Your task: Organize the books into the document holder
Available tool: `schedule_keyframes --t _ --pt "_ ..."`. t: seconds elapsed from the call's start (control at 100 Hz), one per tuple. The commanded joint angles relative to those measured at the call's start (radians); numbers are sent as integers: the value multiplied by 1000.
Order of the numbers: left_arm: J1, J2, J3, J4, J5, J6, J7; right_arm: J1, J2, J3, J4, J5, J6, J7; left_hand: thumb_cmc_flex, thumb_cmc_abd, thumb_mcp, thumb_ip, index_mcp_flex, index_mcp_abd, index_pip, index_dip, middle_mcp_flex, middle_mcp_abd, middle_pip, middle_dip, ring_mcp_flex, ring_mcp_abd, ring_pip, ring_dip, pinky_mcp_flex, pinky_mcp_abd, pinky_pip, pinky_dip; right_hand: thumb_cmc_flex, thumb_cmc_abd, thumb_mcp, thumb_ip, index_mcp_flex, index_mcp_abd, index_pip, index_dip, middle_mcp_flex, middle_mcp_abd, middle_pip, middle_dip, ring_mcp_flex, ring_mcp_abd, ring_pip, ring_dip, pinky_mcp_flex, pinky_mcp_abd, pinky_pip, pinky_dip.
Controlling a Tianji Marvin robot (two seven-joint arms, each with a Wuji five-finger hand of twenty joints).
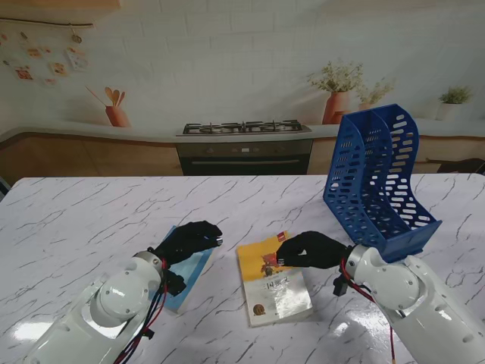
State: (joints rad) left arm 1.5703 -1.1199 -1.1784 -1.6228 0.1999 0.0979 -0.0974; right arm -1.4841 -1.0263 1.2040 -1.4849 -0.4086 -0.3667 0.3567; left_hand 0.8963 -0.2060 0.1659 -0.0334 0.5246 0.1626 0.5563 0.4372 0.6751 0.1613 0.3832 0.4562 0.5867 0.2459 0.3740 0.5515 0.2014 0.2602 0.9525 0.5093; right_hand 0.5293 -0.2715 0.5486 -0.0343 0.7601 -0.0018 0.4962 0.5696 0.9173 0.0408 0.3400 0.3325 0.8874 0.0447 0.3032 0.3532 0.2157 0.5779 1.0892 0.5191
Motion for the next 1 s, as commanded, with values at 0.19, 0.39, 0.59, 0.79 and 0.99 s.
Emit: schedule_keyframes --t 0.19,0.39,0.59,0.79,0.99 --pt "-34 -10 18 31 -27 -1 -27 -52 -25 52 -98 -50 180 -61 -55 -60 11 12 -50 30 -24 3 -49 21 22 18 30 11 56 26 66 0 81 11 -112 -83 -26 -16 -43 21 -69 88 -33 18 18 63 34 7 81 72 147 -179 201 192" --pt "-76 -18 55 66 -58 6 -28 -45 -31 39 -116 -87 334 -72 -98 -67 -13 1 -49 74 -52 -9 -50 54 22 16 71 32 94 46 155 -7 117 15 -181 -82 -26 -21 -54 106 -118 81 -64 87 -5 45 22 53 70 65 213 -147 240 201" --pt "-122 -29 101 99 -81 59 -22 -28 -40 -10 -121 -69 501 -80 -118 -54 -67 -2 -27 190 -109 -48 6 140 26 -30 181 86 144 24 328 -11 202 11 -218 -85 -9 -30 -21 195 -155 40 -45 165 5 -22 57 107 61 31 293 -116 277 127" --pt "-155 -51 132 133 -116 138 16 -1 -59 -74 -109 -52 629 -139 -118 -10 -111 -1 -54 269 -139 -90 8 188 83 -81 233 124 209 -29 432 2 249 -58 -227 -81 -8 -30 -18 262 -149 33 -33 218 60 -66 102 133 84 8 383 -112 334 19" --pt "-177 -64 148 164 -160 217 17 20 -65 -115 -93 -33 703 -147 -158 88 -187 -5 -65 318 -173 -108 -15 234 80 -93 196 185 216 -44 406 69 258 -72 -234 -73 -8 -30 -11 292 -143 33 -20 246 67 -77 126 147 78 -12 415 -122 333 -3"
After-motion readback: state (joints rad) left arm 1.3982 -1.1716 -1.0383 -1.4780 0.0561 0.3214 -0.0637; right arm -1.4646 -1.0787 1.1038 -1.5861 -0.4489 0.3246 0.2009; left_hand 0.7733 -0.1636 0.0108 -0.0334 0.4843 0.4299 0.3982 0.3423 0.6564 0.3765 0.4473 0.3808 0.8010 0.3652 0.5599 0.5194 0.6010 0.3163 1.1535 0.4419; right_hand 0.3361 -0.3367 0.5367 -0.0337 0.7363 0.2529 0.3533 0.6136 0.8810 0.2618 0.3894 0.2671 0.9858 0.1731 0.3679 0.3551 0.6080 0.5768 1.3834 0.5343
